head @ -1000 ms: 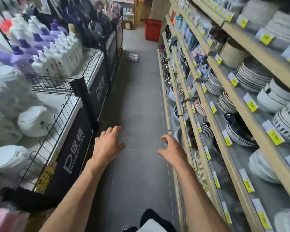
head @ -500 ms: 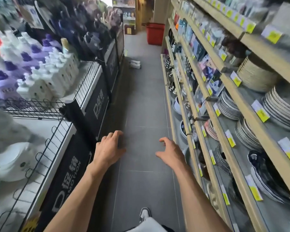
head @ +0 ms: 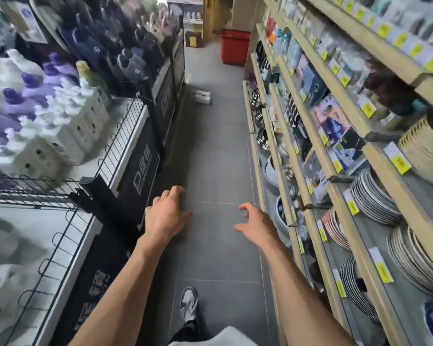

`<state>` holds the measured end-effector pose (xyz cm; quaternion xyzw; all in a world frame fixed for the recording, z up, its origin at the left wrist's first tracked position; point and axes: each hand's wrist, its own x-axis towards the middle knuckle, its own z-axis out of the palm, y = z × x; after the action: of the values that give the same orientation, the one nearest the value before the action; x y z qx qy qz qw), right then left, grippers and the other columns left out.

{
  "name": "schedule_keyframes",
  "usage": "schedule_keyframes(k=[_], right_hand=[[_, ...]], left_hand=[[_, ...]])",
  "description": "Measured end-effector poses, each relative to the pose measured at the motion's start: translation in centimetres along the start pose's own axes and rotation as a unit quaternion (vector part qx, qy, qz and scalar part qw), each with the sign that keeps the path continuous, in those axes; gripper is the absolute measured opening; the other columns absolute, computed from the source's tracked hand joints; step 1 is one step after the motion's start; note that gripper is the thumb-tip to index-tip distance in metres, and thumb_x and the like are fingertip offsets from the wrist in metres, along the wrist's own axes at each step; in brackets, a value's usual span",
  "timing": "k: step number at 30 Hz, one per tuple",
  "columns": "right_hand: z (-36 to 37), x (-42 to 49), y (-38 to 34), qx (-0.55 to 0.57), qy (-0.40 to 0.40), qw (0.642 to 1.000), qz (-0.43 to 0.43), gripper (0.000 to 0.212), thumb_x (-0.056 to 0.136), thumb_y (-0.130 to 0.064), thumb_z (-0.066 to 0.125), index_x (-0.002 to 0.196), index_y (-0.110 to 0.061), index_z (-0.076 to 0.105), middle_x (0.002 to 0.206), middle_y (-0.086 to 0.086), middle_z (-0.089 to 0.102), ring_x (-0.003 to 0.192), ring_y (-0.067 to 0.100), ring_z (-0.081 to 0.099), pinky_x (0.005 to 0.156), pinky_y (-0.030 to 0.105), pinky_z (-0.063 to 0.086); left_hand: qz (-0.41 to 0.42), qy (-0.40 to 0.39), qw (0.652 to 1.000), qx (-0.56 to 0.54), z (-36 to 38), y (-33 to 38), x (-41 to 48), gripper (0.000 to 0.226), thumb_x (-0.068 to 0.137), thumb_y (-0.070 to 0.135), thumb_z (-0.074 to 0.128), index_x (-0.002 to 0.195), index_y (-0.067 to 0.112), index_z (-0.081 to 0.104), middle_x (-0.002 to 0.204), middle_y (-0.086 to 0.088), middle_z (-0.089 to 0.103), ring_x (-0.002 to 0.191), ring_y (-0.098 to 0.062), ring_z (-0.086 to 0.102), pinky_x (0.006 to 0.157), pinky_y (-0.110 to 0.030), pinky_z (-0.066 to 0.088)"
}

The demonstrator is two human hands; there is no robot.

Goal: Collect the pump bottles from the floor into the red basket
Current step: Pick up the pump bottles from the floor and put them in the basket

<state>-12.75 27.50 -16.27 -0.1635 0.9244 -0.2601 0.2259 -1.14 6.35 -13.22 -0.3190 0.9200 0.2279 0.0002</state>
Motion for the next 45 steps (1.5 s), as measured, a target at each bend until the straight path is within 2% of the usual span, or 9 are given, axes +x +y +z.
schedule_keyframes(k=[6,11,14,23,32,39,45], right_hand=[[-0.7,6.5,-4.1,0.0,0.009,1.0,0.014,0.052,0.084,-0.028,0.073,0.132,-0.031,0.053,0.128,-0.005,0.059,0.117,0.023,0.056,0.095,0.037,0.05],[-1.2,11.9,-6.0,0.01,0.016,0.999,0.03,0.053,0.083,-0.028,0.074,0.132,-0.031,0.053,0.121,-0.006,0.059,0.113,0.02,0.058,0.093,0.038,0.051],[-1.8,14.7,-6.6,0.022,0.026,0.999,0.04,0.053,0.082,-0.029,0.074,0.131,-0.032,0.054,0.115,-0.008,0.056,0.11,0.02,0.059,0.093,0.039,0.052],[-4.7,26.1,-7.5,0.051,0.064,0.996,0.029,0.047,0.082,-0.025,0.075,0.126,-0.031,0.059,0.117,-0.008,0.063,0.11,0.018,0.061,0.092,0.036,0.051],[-9.5,38.1,-8.2,0.083,0.083,0.993,0.001,0.041,0.084,-0.023,0.073,0.122,-0.032,0.062,0.114,-0.01,0.064,0.106,0.015,0.061,0.089,0.035,0.052],[-11.6,46.0,-9.6,0.093,0.076,0.993,-0.012,0.037,0.087,-0.024,0.072,0.121,-0.033,0.062,0.112,-0.013,0.063,0.107,0.014,0.06,0.092,0.037,0.051],[-12.5,53.7,-11.8,0.082,0.056,0.995,-0.015,0.037,0.086,-0.024,0.073,0.121,-0.032,0.062,0.11,-0.014,0.062,0.11,0.014,0.059,0.093,0.035,0.051]], left_hand=[[0.006,-0.033,0.998,-0.045,-0.9,-1.2,6.9,0.066,0.087,0.041,0.075,0.142,0.03,0.042,0.136,-0.002,0.056,0.125,-0.028,0.054,0.099,-0.051,0.049],[-0.003,-0.046,0.99,-0.131,-1.5,-2.6,12.8,0.06,0.085,0.035,0.077,0.137,0.03,0.047,0.133,0.0,0.058,0.119,-0.026,0.057,0.1,-0.045,0.049],[-0.002,-0.053,0.991,-0.122,-1.7,-2.3,16.7,0.062,0.085,0.035,0.078,0.138,0.03,0.046,0.133,0.0,0.058,0.119,-0.026,0.057,0.1,-0.045,0.05],[-0.003,-0.044,0.995,-0.088,-1.1,2.0,29.3,0.069,0.082,0.04,0.079,0.141,0.028,0.044,0.137,-0.005,0.059,0.12,-0.029,0.06,0.098,-0.049,0.051],[-0.034,-0.04,0.993,-0.104,-0.8,6.3,39.8,0.061,0.085,0.035,0.077,0.138,0.029,0.047,0.136,-0.003,0.059,0.117,-0.025,0.06,0.096,-0.045,0.051],[0.014,-0.006,0.992,-0.126,-1.2,7.7,46.8,0.058,0.085,0.026,0.08,0.136,0.025,0.052,0.132,-0.003,0.058,0.121,-0.021,0.056,0.098,-0.037,0.049],[0.032,-0.017,0.997,-0.075,-1.6,8.0,55.4,0.064,0.084,0.032,0.079,0.14,0.027,0.049,0.132,-0.002,0.057,0.12,-0.025,0.056,0.096,-0.044,0.052]])
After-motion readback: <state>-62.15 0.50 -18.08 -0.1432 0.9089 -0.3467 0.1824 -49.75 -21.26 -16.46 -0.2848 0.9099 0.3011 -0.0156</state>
